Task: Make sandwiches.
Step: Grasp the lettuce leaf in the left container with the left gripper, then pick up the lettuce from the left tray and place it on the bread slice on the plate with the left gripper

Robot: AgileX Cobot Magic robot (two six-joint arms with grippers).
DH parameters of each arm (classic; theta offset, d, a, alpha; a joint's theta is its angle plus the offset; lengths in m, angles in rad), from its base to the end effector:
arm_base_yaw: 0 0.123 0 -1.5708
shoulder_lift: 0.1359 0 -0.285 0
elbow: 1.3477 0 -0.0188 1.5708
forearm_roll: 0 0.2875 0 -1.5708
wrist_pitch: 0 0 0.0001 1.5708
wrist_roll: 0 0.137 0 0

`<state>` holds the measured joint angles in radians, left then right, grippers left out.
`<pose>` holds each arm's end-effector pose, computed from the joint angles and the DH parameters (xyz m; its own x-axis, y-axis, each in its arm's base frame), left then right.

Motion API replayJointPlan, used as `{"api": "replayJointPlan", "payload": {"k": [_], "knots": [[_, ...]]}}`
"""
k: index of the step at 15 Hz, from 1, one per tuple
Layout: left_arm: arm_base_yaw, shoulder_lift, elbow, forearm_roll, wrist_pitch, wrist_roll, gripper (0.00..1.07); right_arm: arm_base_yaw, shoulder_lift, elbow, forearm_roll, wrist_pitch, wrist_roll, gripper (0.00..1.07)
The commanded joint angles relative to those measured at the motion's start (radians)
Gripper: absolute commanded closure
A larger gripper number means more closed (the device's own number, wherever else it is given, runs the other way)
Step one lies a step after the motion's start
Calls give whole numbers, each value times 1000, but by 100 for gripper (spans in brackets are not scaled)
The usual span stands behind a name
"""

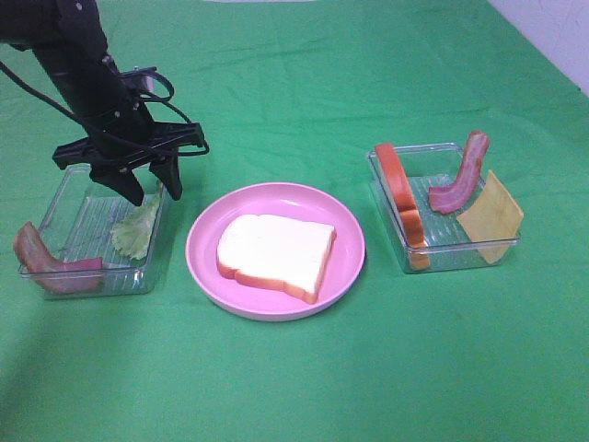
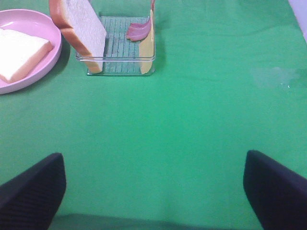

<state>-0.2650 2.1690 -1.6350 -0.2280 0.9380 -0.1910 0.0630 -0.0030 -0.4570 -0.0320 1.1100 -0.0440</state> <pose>0.4613 -0.1511 0.0952 -0.9898 -0.0590 -0.1293 -0.0275 0.9722 -0.2326 0.0691 0.0004 0.2533 -0.5292 -0.0917 -0.8435 -0.0697 0.9955 -0.0645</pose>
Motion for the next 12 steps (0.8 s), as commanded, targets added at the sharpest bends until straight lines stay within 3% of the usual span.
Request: {"api": "replayJointPlan", "payload": {"k": [1, 4, 5, 8, 12], "knots": [[0, -3, 2, -5, -5, -6, 69, -7, -32, 3, 0, -12, -5, 11], [0, -3, 2, -5, 6, -5, 103, -7, -32, 3, 0, -12, -5, 11], [-1, -3, 2, -6, 7, -5, 107, -7, -32, 3, 0, -12, -5, 11], [-1, -5, 1, -6, 33, -8, 107, -7, -32, 3, 0, -12, -5, 11], [-1, -7, -103, 20, 184, -8, 107, -7, -32, 3, 0, -12, -5, 11]]}}
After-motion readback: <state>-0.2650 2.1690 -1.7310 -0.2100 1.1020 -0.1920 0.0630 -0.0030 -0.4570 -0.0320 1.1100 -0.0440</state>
